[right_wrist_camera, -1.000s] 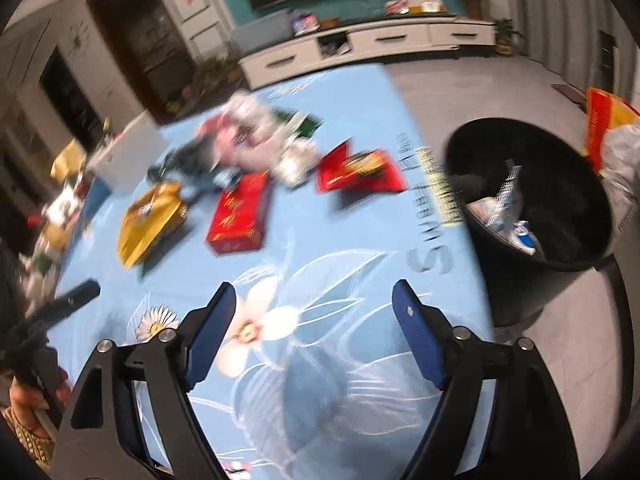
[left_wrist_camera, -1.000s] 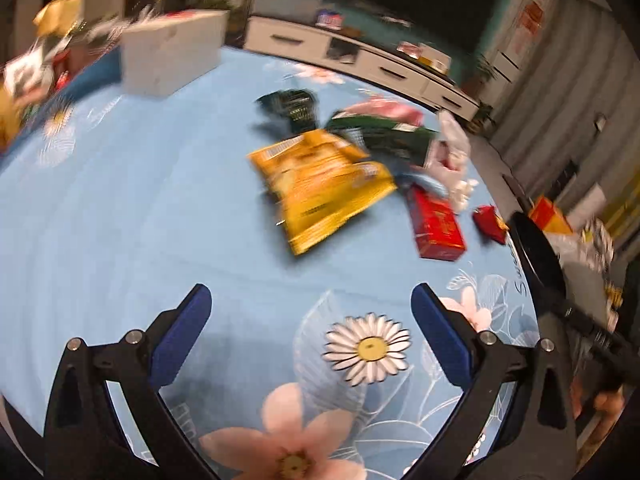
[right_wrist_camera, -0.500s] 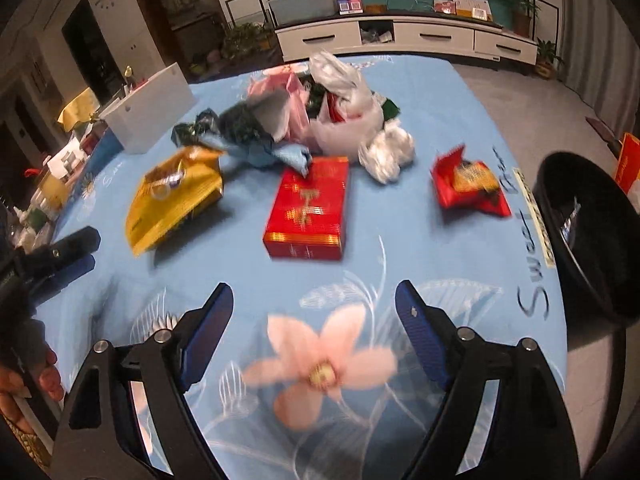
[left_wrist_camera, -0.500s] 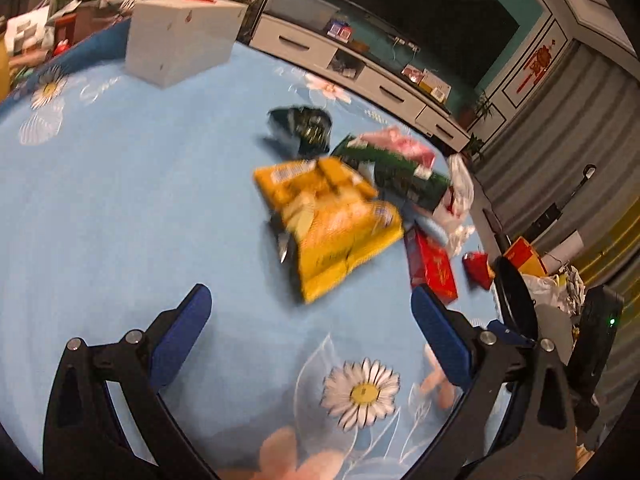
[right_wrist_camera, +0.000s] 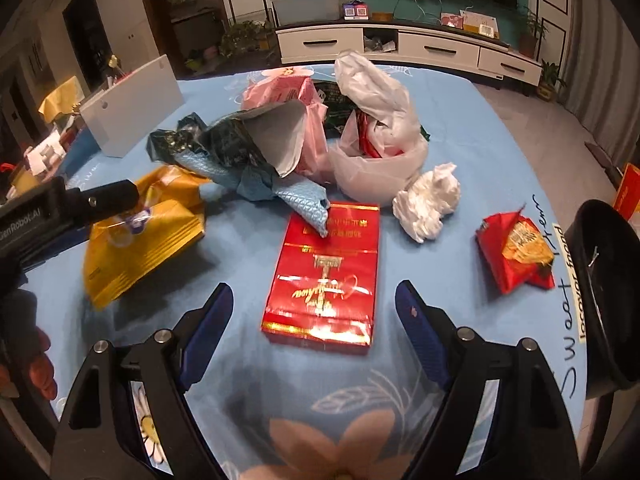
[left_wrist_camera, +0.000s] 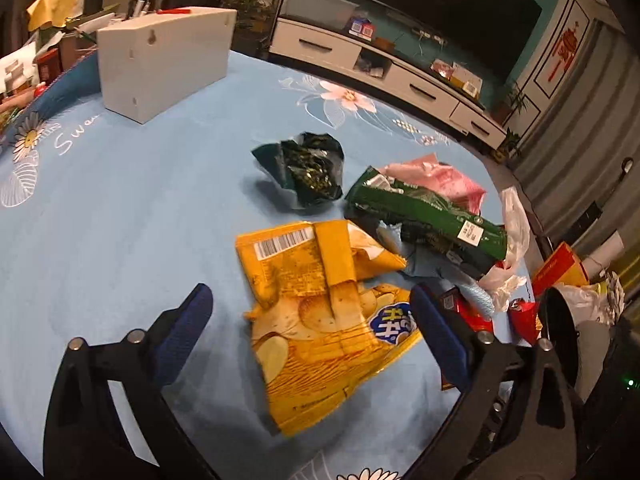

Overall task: Collect trash
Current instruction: 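Grasp the yellow snack bag with the left gripper while the right gripper grasps the red cigarette box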

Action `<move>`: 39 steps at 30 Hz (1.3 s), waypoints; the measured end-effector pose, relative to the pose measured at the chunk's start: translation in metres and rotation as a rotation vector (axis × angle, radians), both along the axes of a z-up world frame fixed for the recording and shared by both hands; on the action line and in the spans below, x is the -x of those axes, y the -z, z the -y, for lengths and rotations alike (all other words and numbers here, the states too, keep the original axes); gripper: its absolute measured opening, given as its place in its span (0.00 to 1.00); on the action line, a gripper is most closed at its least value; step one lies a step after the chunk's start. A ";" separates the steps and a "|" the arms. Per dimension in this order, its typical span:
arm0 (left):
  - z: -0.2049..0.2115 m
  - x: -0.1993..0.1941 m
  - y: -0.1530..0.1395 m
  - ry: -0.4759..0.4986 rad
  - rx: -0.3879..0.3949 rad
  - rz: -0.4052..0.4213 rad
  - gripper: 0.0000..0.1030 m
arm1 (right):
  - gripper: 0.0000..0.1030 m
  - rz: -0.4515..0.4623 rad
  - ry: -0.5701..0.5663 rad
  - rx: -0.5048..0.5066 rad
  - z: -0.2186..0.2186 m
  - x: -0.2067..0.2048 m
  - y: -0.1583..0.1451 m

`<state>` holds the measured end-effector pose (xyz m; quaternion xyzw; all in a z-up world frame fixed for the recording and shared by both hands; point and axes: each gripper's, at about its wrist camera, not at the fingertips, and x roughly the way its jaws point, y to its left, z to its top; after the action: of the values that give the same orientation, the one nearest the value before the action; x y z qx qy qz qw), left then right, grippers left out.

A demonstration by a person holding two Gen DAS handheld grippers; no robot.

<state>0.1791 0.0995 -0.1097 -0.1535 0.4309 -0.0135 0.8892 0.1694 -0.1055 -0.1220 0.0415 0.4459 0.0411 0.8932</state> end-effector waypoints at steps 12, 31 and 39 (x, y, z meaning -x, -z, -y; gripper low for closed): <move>0.012 0.013 0.004 0.045 -0.056 -0.019 0.44 | 0.57 0.005 -0.017 0.011 -0.003 0.004 0.002; 0.035 0.091 -0.067 0.145 -0.141 0.182 0.32 | 0.57 0.078 -0.057 -0.090 0.016 0.077 -0.045; 0.041 0.120 -0.099 0.188 -0.093 0.262 0.32 | 0.57 0.162 -0.029 -0.145 0.038 0.107 -0.077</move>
<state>0.0596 0.0586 -0.0111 -0.0683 0.3236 -0.0967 0.9387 0.0622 -0.1437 -0.0453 0.0964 0.3684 0.0894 0.9203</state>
